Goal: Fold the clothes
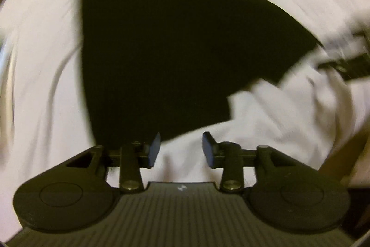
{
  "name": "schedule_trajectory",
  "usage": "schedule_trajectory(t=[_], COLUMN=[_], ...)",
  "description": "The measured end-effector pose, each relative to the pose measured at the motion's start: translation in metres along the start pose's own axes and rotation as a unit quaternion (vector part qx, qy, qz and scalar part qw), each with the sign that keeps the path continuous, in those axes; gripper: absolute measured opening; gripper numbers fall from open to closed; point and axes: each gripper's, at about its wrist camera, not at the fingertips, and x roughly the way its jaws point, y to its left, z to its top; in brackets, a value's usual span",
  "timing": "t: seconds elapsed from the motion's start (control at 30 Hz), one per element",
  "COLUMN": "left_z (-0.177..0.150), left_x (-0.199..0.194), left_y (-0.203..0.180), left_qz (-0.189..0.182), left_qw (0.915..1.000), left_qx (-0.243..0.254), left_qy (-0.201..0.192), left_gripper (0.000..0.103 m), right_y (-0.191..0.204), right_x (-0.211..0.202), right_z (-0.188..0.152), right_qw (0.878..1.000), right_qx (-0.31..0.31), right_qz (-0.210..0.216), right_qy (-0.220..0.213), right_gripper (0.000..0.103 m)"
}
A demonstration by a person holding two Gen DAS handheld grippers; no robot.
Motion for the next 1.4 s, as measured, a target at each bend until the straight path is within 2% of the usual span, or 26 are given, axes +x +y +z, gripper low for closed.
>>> schedule_trajectory(t=[0.07,0.13,0.3,0.33,0.37,0.4,0.43,0.5,0.67,0.7,0.77,0.83,0.9,0.93,0.97,1.0,1.03,1.07,1.13,1.2,1.27,1.3,1.37,1.4], left_z=[0.001,-0.009,-0.025,-0.026,-0.027,-0.025,-0.02,-0.017,-0.01,-0.01,-0.017,-0.026,-0.038,-0.043,-0.048,-0.05,-0.048,-0.046,-0.039,-0.034,-0.023,-0.018,-0.009,-0.004], left_x=[0.015,0.027,0.05,0.054,0.058,0.06,0.059,0.039,-0.022,-0.028,-0.014,0.01,0.043,0.057,0.065,0.065,0.061,0.054,0.041,0.025,0.013,0.009,0.002,0.002], left_y=[-0.021,-0.03,-0.045,-0.043,-0.04,-0.036,-0.033,-0.022,0.006,0.009,0.004,-0.005,-0.022,-0.03,-0.035,-0.035,-0.03,-0.022,-0.001,0.02,0.038,0.044,0.052,0.057], left_qz=[0.02,0.045,0.076,0.081,0.085,0.082,0.076,0.076,0.105,0.109,0.099,0.084,0.068,0.067,0.074,0.078,0.072,0.06,0.048,0.041,0.024,0.008,-0.046,-0.081], left_qw=[0.9954,0.985,0.957,0.9543,0.9529,0.9557,0.9605,0.9701,0.9761,0.9757,0.9763,0.9757,0.9712,0.9672,0.9644,0.9659,0.9717,0.9794,0.9904,0.9957,0.9986,0.9994,0.9974,0.9921], left_qx=[0.093,0.166,0.278,0.286,0.29,0.281,0.266,0.226,0.157,0.153,0.168,0.192,0.227,0.245,0.254,0.247,0.225,0.193,0.129,0.082,0.041,0.021,-0.04,-0.085], left_qy=[-0.008,-0.013,-0.03,-0.03,-0.029,-0.028,-0.028,-0.044,-0.107,-0.113,-0.093,-0.065,-0.029,-0.014,-0.01,-0.01,-0.009,-0.006,-0.006,-0.011,-0.021,-0.026,-0.038,-0.043], left_gripper=[0.039,0.04,0.042,0.039,0.03,0.009,0.002,0.002,0.001,0.0,0.0,0.0,0.0,0.001,0.0,0.0,0.005,0.007,0.01,0.012,0.014,0.022,0.024,0.024], right_y=[0.026,0.047,0.077,0.081,0.084,0.084,0.083,0.081,0.07,0.072,0.084,0.096,0.112,0.115,0.116,0.116,0.113,0.106,0.085,0.058,0.044,0.038,0.026,0.017], right_x=[0.01,0.018,0.036,0.038,0.04,0.039,0.035,0.025,-0.025,-0.033,-0.032,-0.008,0.028,0.037,0.038,0.037,0.032,0.027,0.02,0.011,0.007,0.006,0.007,0.008], right_z=[-0.003,-0.014,-0.024,-0.024,-0.023,-0.021,-0.018,-0.01,0.012,0.016,0.022,0.02,0.007,0.002,-0.001,-0.003,-0.003,-0.001,0.002,0.003,0.0,-0.002,-0.005,-0.006], right_qw=[0.995,0.984,0.953,0.949,0.946,0.946,0.949,0.956,0.962,0.96,0.96,0.964,0.968,0.968,0.968,0.969,0.972,0.977,0.99,0.997,0.997,0.997,0.997,0.997], right_qx=[-0.091,-0.171,-0.285,-0.295,-0.302,-0.301,-0.291,-0.263,-0.19,-0.186,-0.192,-0.211,-0.233,-0.241,-0.24,-0.238,-0.225,-0.201,-0.12,-0.047,-0.028,-0.022,0.005,0.038], right_qz=[-0.026,-0.04,-0.072,-0.076,-0.079,-0.073,-0.068,-0.056,-0.027,-0.018,0.002,0.024,0.027,0.027,0.026,0.025,0.028,0.035,0.034,0.011,-0.025,-0.036,-0.041,-0.035], right_qy=[-0.01,-0.024,-0.073,-0.081,-0.089,-0.093,-0.098,-0.119,-0.193,-0.206,-0.205,-0.163,-0.09,-0.067,-0.063,-0.059,-0.06,-0.06,-0.062,-0.067,-0.067,-0.065,-0.064,-0.063], right_gripper=[0.055,0.056,0.056,0.051,0.036,0.023,0.0,0.0,0.0,0.0,0.0,0.0,0.0,0.0,0.0,0.0,0.002,0.018,0.04,0.041,0.041,0.041,0.041,0.041])
